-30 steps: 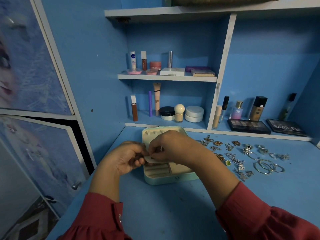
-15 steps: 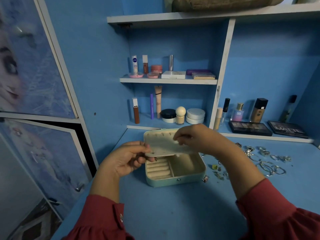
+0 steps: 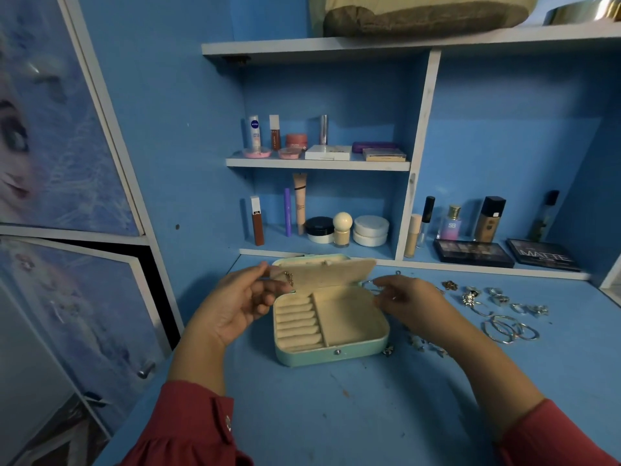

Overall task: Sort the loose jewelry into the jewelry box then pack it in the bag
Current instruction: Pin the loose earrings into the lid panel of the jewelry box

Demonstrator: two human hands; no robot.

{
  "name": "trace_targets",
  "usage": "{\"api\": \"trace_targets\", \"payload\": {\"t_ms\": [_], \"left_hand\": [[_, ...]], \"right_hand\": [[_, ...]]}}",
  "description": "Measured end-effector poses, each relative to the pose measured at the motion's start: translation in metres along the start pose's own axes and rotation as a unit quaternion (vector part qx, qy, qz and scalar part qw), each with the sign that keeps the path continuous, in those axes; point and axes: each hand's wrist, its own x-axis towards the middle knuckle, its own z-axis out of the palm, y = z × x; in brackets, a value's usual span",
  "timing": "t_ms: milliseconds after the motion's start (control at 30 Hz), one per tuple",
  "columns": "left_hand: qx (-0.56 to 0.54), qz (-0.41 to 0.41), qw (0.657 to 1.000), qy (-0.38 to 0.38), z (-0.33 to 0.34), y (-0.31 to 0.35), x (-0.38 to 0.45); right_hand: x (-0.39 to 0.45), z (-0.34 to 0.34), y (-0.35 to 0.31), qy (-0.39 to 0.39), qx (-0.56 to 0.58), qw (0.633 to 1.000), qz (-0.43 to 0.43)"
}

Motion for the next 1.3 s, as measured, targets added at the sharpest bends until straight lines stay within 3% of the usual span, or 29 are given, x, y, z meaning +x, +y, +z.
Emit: {"api": "trace_targets", "payload": {"t_ms": [300, 500, 700, 900, 1300], "left_hand": [[0.0, 0.104, 0.991, 0.08, 0.003, -0.009, 0.013], [0.078, 0.168, 0.97, 0.156, 0.006, -0.016, 0.023], [0.132, 0.249, 0.95, 0.138, 0.026, -0.019, 0.026], [0.123, 0.261, 0.939, 0.19, 0.031, -0.022, 0.036], [0.084, 0.238, 0.948, 0.193, 0.032, -0.022, 0.038]], "right_hand": [[-0.001, 0.005, 0.0, -0.011, -0.024, 1.0, 0.014], [-0.003, 0.006, -0.001, -0.011, -0.02, 1.0, 0.011], [-0.004, 0.005, -0.001, -0.01, -0.018, 1.0, 0.005], [-0.004, 0.006, -0.003, -0.006, -0.027, 1.0, 0.001], [-0.005, 0.006, -0.003, -0.021, -0.028, 0.999, 0.008]]}}
